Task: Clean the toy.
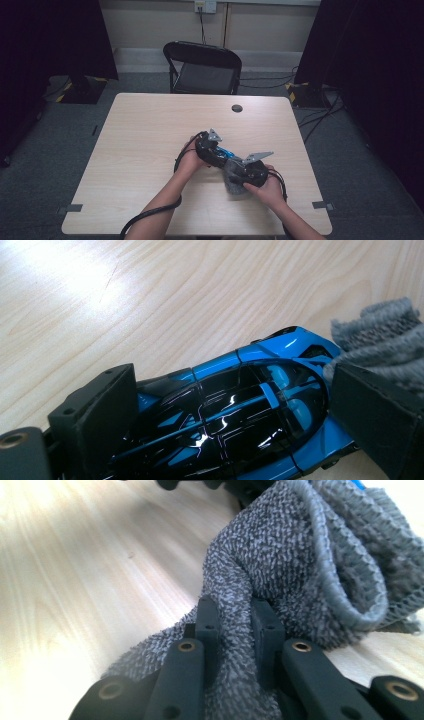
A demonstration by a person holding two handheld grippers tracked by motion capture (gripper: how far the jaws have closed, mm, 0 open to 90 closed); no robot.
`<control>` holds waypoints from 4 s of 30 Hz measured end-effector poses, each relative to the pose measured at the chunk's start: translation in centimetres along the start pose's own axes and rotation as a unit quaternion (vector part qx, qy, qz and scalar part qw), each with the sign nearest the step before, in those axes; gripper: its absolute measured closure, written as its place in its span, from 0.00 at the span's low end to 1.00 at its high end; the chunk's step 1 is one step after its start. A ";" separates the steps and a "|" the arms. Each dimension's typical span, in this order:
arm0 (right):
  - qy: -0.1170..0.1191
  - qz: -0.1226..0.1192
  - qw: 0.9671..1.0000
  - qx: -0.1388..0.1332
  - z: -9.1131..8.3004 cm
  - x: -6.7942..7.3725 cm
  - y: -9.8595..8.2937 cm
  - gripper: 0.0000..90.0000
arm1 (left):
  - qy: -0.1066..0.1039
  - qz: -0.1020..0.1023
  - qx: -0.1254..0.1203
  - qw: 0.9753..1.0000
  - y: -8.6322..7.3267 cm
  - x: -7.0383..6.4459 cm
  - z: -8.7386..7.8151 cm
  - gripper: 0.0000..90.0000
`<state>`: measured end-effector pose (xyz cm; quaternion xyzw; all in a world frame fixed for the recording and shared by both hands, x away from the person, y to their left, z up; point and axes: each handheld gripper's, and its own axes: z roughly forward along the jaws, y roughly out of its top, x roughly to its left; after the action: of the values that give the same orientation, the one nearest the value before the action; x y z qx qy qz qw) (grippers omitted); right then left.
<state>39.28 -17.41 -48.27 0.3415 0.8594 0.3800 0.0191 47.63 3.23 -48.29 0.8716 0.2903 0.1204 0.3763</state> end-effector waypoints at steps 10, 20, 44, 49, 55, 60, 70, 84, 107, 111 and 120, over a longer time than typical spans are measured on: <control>0.045 0.006 0.999 -0.002 -1.4 0.3 -0.8 0.87 | -0.002 0.000 -0.003 1.000 0.0 0.0 0.0 0.06; 0.015 0.042 0.998 -0.035 -5.2 -1.9 -1.8 0.87 | -0.003 0.001 0.003 1.000 0.1 0.0 0.0 0.07; -0.091 0.061 0.993 -0.039 -1.9 -7.1 2.2 0.87 | -0.004 0.001 -0.002 1.000 0.0 -0.1 0.0 0.07; -0.085 0.052 0.995 -0.022 -0.7 -6.9 2.0 0.87 | -0.004 0.002 -0.001 1.000 0.0 -0.2 0.0 0.07; -0.074 0.045 0.996 -0.019 -0.7 -6.3 1.4 0.87 | -0.004 0.003 0.002 1.000 0.1 -0.1 0.0 0.07; -0.067 0.037 0.997 -0.014 -1.0 -5.7 1.2 0.87 | -0.004 0.003 0.002 1.000 0.1 -0.1 0.0 0.07; -0.038 0.024 0.999 -0.011 -1.2 -3.5 0.0 0.87 | -0.001 0.000 0.002 1.000 0.2 -0.2 0.1 0.07; -0.020 0.011 1.000 -0.007 -0.7 -1.8 0.0 0.87 | 0.001 -0.001 0.003 1.000 0.2 -0.3 0.1 0.07; 0.035 -0.025 0.999 -0.003 -0.5 0.6 0.1 0.87 | 0.000 0.000 -0.004 1.000 0.0 -0.4 0.1 0.07; 0.045 -0.031 0.998 -0.002 -0.7 0.8 -0.1 0.87 | -0.001 0.000 -0.006 1.000 0.0 -0.5 0.1 0.08; 0.060 -0.043 0.997 -0.001 -1.8 1.7 -0.3 0.86 | -0.001 -0.002 -0.011 1.000 0.0 -0.5 0.1 0.08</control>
<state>37.26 -17.73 -46.80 0.2810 0.8725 0.3994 -0.0157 47.24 2.84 -48.42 0.8671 0.2901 0.1223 0.3860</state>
